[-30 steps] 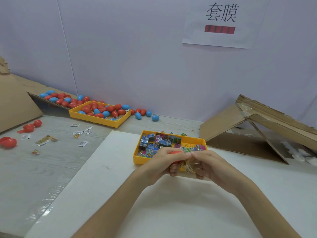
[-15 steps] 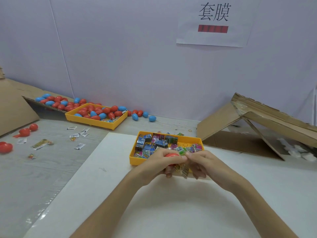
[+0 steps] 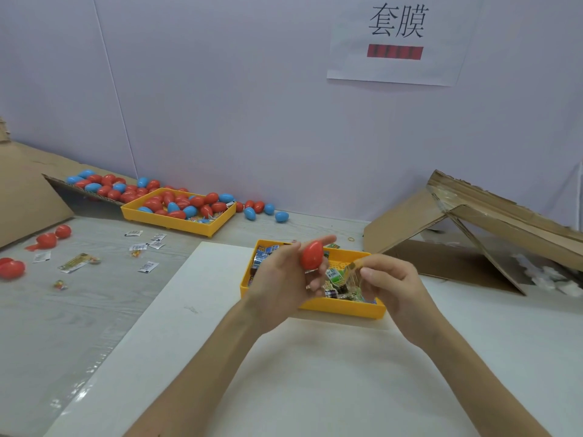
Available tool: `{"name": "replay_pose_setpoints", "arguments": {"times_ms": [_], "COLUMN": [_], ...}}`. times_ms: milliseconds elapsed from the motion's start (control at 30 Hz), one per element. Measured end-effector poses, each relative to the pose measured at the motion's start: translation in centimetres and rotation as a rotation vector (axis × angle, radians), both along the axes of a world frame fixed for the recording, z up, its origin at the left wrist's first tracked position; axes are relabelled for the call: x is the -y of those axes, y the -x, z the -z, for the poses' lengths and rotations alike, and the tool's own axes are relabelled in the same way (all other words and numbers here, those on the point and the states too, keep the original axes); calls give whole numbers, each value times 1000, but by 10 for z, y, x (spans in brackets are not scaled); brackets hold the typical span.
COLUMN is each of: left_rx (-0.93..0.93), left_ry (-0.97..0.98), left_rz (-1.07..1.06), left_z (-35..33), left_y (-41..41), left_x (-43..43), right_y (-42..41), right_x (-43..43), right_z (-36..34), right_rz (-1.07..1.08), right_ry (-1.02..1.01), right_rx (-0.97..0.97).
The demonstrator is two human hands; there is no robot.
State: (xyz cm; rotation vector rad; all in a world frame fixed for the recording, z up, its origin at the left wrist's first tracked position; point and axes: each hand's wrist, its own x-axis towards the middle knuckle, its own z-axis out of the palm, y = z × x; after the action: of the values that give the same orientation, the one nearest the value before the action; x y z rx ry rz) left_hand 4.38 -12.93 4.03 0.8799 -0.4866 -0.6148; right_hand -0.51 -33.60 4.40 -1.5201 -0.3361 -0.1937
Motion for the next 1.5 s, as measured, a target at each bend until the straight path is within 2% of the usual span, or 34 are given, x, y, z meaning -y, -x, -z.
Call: {"name": "replay_pose_setpoints", "arguments": {"times_ms": [200,433,533,800,1267,1500], "left_rx": [13,-39,-28,138,152,186], "left_ry": [26,-39,-59,-221,-218,-231], "left_rz": [-65,-257,-260,-331,-377,-384], "left_z": [1,2,2,5,5,8], "left_y": [1,3,3,5,6,7], "left_x": [-2,2,3,6,8,9], "right_y": [-2,-2,-3,-5,-1,-2], "right_x": [1,-1,0,-1,-7,-4], "right_z": [-2,-2,0,3,3,2], "right_rz": [54,120,155,284,263,306], "right_ry": [-71,-78,-34,54,174,159], "right_rx": [-27,-25,-12,8,108,165]}}
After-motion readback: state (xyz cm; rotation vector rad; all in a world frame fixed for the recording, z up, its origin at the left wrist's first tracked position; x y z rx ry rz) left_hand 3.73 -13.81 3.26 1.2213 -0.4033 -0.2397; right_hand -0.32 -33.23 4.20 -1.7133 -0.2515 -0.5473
